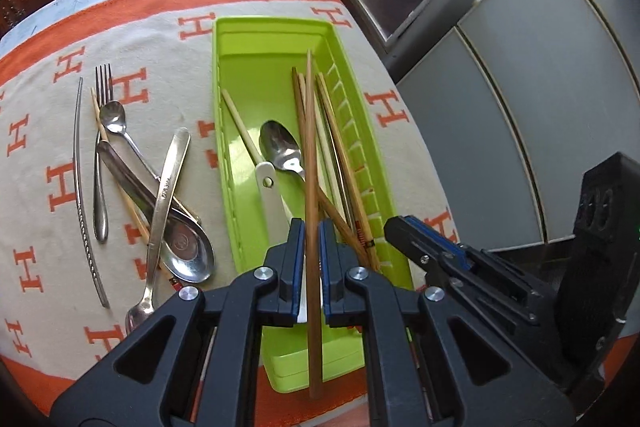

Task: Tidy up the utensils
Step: 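Lower both wooden chopsticks into the green tray and open both tools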

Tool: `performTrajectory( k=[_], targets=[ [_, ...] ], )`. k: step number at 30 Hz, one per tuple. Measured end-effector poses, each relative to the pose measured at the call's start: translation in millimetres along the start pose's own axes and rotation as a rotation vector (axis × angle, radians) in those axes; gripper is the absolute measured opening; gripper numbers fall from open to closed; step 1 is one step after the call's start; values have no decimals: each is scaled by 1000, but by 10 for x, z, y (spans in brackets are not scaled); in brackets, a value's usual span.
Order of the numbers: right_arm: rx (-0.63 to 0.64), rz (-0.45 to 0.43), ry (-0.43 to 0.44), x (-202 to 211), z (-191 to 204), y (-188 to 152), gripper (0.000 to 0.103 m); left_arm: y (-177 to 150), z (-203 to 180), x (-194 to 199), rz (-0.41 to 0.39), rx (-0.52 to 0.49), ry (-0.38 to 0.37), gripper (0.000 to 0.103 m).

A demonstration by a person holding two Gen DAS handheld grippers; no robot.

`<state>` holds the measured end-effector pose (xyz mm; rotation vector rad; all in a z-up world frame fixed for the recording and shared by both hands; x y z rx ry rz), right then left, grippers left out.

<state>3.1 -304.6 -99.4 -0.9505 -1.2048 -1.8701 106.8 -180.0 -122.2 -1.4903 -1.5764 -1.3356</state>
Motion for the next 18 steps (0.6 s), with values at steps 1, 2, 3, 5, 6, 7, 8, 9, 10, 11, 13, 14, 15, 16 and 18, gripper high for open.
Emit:
performTrajectory(
  k=[1, 2, 3, 5, 6, 7, 8, 9, 10, 11, 13, 14, 15, 16, 18],
  targets=[
    [2, -2, 0, 11, 1, -2, 9, -16, -14, -8, 3, -11, 8, 5],
    [4, -4, 1, 17, 12, -6, 9, -35, -17, -10, 4, -21, 16, 5],
    [8, -3, 1, 18, 21, -8, 9, -42, 4, -6, 2, -26, 25, 5],
    [17, -1, 6, 12, 50, -14, 9, -72, 30, 35, -6, -37, 39, 5],
    [22, -1, 10, 12, 67, -13, 9, -83, 64, 62, -11, -41, 43, 5],
    [28, 1, 14, 11, 90, -14, 9, -95, 95, 91, -16, -45, 54, 8],
    [35, 2, 18, 12, 117, -22, 9, -114, 127, 122, -23, -48, 66, 8],
    [44, 2, 23, 15, 151, -27, 9, -127, 167, 150, -29, -49, 75, 8],
    [51, 2, 26, 15, 177, -24, 9, -143, 212, 180, -37, -49, 92, 9],
    [58, 2, 29, 18, 210, -27, 9, -153, 265, 206, -42, -46, 107, 9],
    [77, 1, 39, 23, 282, -38, 9, -170, 369, 259, -52, -31, 127, 9],
    [85, 2, 42, 25, 321, -42, 9, -176, 419, 288, -57, -25, 133, 9],
    [94, 3, 48, 25, 366, -46, 9, -187, 473, 323, -63, -18, 140, 9],
    [102, 5, 54, 27, 405, -49, 9, -196, 520, 355, -71, -12, 149, 9],
    [120, 8, 61, 29, 488, -58, 9, -215, 619, 436, -91, -1, 169, 9]
  ],
)
Point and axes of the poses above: each gripper's, at about its wrist camera, not at the fingertips, and x roughly against the way its jaws point, z to its left, y to its top, the point moved 1 cm from there along -x, roughly the way its jaws point, and after that the axes turned 7 degrees about x, right-handed, at the moved point
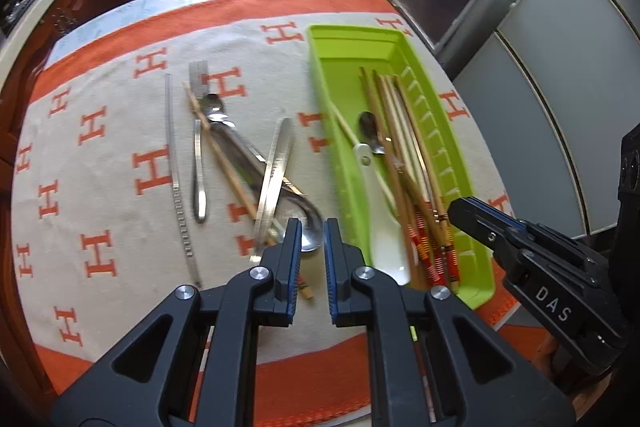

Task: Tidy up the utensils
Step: 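Lower both wooden chopsticks into the green tray and open both tools, then withdraw both tools from the tray back over the utensil pile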

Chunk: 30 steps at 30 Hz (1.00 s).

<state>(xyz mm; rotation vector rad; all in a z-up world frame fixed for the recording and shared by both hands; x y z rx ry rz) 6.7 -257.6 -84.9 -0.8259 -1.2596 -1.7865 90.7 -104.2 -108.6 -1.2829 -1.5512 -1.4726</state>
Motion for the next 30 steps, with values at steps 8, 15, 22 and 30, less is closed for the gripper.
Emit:
performTrajectory(
  k=[8, 15, 22, 30],
  targets=[
    [89, 11, 25, -11, 395, 41, 9, -36, 434, 277, -76, 52, 58, 9],
    [181, 19, 43, -56, 810, 152, 9, -96, 769, 487, -139, 77, 121, 9],
    [273, 57, 66, -206, 1209, 378, 8, -27, 1125, 652, -208, 100, 202, 9],
    [317, 155, 108, -754, 1559, 575, 20, 200, 1648, 703, -280, 156, 340, 39]
  ],
)
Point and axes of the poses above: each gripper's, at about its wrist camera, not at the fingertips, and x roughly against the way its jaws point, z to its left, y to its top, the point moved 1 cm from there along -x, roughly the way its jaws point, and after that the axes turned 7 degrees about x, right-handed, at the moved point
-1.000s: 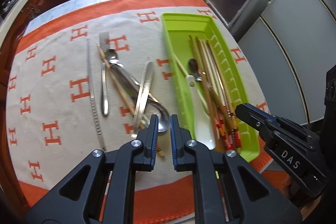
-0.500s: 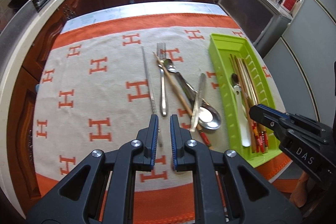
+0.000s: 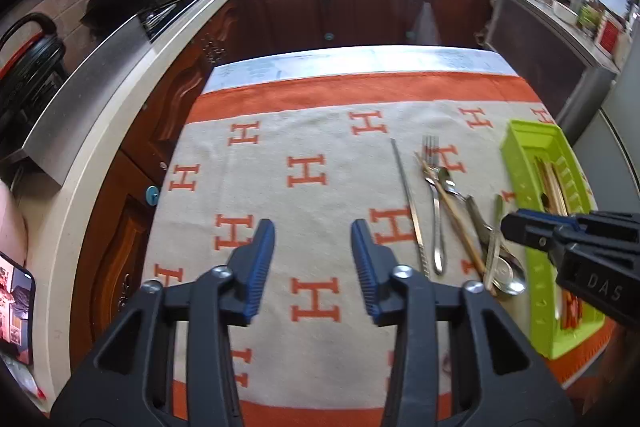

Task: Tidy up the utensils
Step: 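Withdraw both tools from the tray back over the utensil pile, then move the right tool toward the twisted steel chopstick in the pile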

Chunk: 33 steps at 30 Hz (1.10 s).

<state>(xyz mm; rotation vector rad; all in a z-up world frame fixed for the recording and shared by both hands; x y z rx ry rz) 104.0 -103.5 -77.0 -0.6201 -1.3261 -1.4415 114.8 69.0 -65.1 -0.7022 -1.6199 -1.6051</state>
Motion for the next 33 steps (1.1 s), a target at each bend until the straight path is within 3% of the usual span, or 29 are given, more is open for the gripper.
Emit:
performTrajectory(
  k=[3, 9, 23, 33],
  targets=[
    [9, 44, 4, -270, 41, 66, 20, 53, 139, -147, 1, 21, 40, 39],
    [27, 75, -4, -640, 134, 123, 20, 37, 299, -431, 35, 58, 43, 39],
    [36, 94, -46, -1004, 52, 145, 20, -69, 335, -894, 113, 81, 36, 39],
    [221, 42, -149, -1029, 285, 64, 19, -167, 343, -1064, 168, 101, 27, 39]
  ],
)
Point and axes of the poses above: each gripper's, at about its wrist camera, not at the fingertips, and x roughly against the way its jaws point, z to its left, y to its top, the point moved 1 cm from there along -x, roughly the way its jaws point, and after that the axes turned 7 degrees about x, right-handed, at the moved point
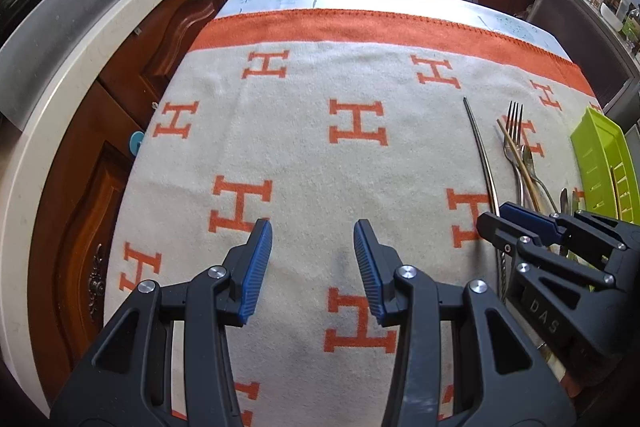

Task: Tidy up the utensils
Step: 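Move the right tool toward the twisted steel chopstick in the pile, then place the steel chopstick in the tray with the right tool while the left tool approaches a steel spoon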

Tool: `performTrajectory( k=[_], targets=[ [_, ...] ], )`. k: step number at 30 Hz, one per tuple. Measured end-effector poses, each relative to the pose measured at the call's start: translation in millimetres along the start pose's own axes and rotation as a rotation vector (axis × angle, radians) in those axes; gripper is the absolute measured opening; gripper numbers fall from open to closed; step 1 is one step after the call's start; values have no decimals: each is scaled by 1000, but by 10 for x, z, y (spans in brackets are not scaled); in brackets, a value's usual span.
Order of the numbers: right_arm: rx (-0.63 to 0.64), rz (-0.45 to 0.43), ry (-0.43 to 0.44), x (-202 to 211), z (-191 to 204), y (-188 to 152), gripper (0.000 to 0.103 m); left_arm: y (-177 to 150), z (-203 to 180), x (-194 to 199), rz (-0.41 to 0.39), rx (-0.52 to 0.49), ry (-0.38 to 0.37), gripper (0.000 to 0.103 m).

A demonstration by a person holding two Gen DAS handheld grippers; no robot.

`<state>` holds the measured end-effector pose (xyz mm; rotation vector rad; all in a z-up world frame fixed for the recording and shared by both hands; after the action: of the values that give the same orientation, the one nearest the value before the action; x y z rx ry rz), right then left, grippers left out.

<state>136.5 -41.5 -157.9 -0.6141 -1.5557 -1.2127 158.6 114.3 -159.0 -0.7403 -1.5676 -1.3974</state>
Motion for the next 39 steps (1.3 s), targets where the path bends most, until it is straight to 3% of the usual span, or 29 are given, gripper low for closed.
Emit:
performTrajectory(
  k=[3, 8, 18, 24, 32, 39],
  targets=[
    [56, -13, -75, -2, 98, -22, 10, -45, -10, -46, 17, 0, 0, 39],
    [2, -23, -76, 21, 46, -41, 6, -111, -46, -84, 48, -2, 1, 39],
    [-210, -40, 120, 320, -208, -185, 5, -180, -169, 122, 31, -18, -43, 39],
    [-291, -122, 146, 837, -458, -475, 5, -252, -325, 274, 20, -45, -88, 39],
    [-416, -215, 72, 1402, -982, -1052, 5, -440, -749, 411, 40, -118, -223, 39],
    [-510, -212, -28, 1460, -1412, -1426, 5, -660, -1046, 379, 114, -168, -377, 39]
  ],
)
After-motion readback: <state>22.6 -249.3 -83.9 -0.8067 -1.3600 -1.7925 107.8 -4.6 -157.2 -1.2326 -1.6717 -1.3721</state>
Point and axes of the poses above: each gripper's, at about its wrist camera, not at the fingertips, and x roughly against the way its jaws point, z to its left, y to its top, the point moved 1 cm from there along -x, roughly the way its jaws point, and after that the axes turned 7 degrees about x, right-handed, at the moved point
